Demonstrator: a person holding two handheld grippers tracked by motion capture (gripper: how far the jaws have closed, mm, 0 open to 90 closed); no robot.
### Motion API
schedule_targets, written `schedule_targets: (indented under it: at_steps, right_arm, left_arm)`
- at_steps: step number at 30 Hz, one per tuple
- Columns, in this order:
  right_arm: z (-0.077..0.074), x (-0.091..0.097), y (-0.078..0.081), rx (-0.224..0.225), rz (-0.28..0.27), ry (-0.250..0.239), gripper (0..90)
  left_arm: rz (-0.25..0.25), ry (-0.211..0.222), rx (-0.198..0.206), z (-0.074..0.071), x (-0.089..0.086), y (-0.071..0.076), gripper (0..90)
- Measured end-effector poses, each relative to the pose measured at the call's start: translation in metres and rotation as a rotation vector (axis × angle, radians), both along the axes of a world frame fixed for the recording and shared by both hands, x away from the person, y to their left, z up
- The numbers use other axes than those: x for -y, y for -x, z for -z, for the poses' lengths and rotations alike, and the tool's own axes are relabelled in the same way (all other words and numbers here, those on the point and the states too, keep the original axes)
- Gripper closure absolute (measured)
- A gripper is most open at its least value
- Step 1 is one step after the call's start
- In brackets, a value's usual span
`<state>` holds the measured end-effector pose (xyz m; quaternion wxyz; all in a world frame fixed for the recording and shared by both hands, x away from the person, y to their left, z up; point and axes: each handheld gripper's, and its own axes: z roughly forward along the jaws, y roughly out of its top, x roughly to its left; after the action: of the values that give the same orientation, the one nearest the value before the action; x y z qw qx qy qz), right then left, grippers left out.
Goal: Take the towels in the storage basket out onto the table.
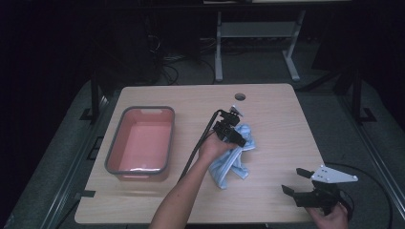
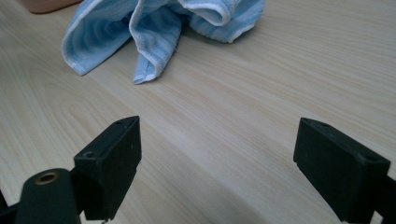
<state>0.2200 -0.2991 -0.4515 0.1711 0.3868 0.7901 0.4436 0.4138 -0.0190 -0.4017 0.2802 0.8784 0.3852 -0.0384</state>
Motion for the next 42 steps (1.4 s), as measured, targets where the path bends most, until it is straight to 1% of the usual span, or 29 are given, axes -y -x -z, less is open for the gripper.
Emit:
schedule_targets:
  at_steps: [3,5,7,9,11,12,15,24,26,28,30,34,36,38,39,40,42]
  right_arm:
    - [0.0,-0.001,0.0,-0.001,-0.002,-0.003,14.6]
    - [0.0,-0.001,0.0,-0.002,-0.002,-0.002,14.6]
    - [0.0,-0.001,0.0,-0.002,-0.002,0.0,14.6]
    - [0.0,-0.001,0.0,-0.003,-0.001,-0.001,14.6]
    - [0.0,-0.001,0.0,-0.001,0.002,-0.002,14.6]
    - [0.0,-0.001,0.0,-0.003,0.002,-0.002,14.6]
    - [0.0,-0.001,0.0,0.0,0.001,-0.001,14.6]
    - [-0.001,0.0,0.001,-0.003,0.005,-0.002,14.6]
    - [0.0,-0.001,0.0,-0.007,0.001,0.0,14.6]
    - [0.002,-0.001,-0.001,-0.012,-0.004,0.003,14.6]
    - [0.002,-0.002,-0.001,-0.011,-0.006,0.005,14.6]
    - [0.002,-0.003,-0.001,-0.01,-0.008,0.009,14.6]
    - [0.002,-0.003,-0.001,-0.011,-0.007,0.009,14.6]
    - [0.001,-0.003,-0.001,-0.012,-0.007,0.011,14.6]
    - [0.001,-0.003,-0.001,-0.012,-0.005,0.011,14.6]
    - [0.001,-0.003,-0.001,-0.012,-0.004,0.011,14.6]
    - [0.001,-0.004,-0.001,-0.012,-0.005,0.011,14.6]
  left_arm:
    - [-0.003,0.005,0.0,-0.002,-0.001,0.0,47.8]
    - [0.005,-0.008,-0.002,-0.002,-0.002,-0.001,46.5]
    - [-0.007,0.006,-0.009,-0.001,-0.002,-0.001,45.1]
    - [-0.008,0.004,0.001,-0.002,-0.002,0.0,44.2]
    - [-0.008,0.001,0.003,-0.002,-0.002,0.001,41.3]
    - [0.002,-0.007,0.007,-0.003,-0.002,0.001,39.9]
    - [-0.006,0.007,0.01,-0.004,-0.002,0.002,37.0]
    - [-0.006,0.035,0.018,-0.011,-0.01,0.007,34.6]
    - [0.001,0.028,0.019,-0.012,-0.011,0.007,33.8]
    - [-0.005,0.037,0.019,-0.013,-0.013,0.008,33.3]
    - [-0.005,0.036,0.021,-0.014,-0.015,0.008,33.1]
    - [-0.013,0.052,0.028,-0.017,-0.02,0.011,32.1]
    - [0.0,0.046,0.034,-0.019,-0.022,0.013,31.7]
    - [0.003,0.05,0.039,-0.021,-0.025,0.015,31.2]
    - [-0.004,0.055,0.038,-0.022,-0.025,0.016,31.1]
    - [0.0,0.052,0.045,-0.023,-0.026,0.017,30.7]
    - [-0.009,0.066,0.051,-0.024,-0.028,0.019,29.3]
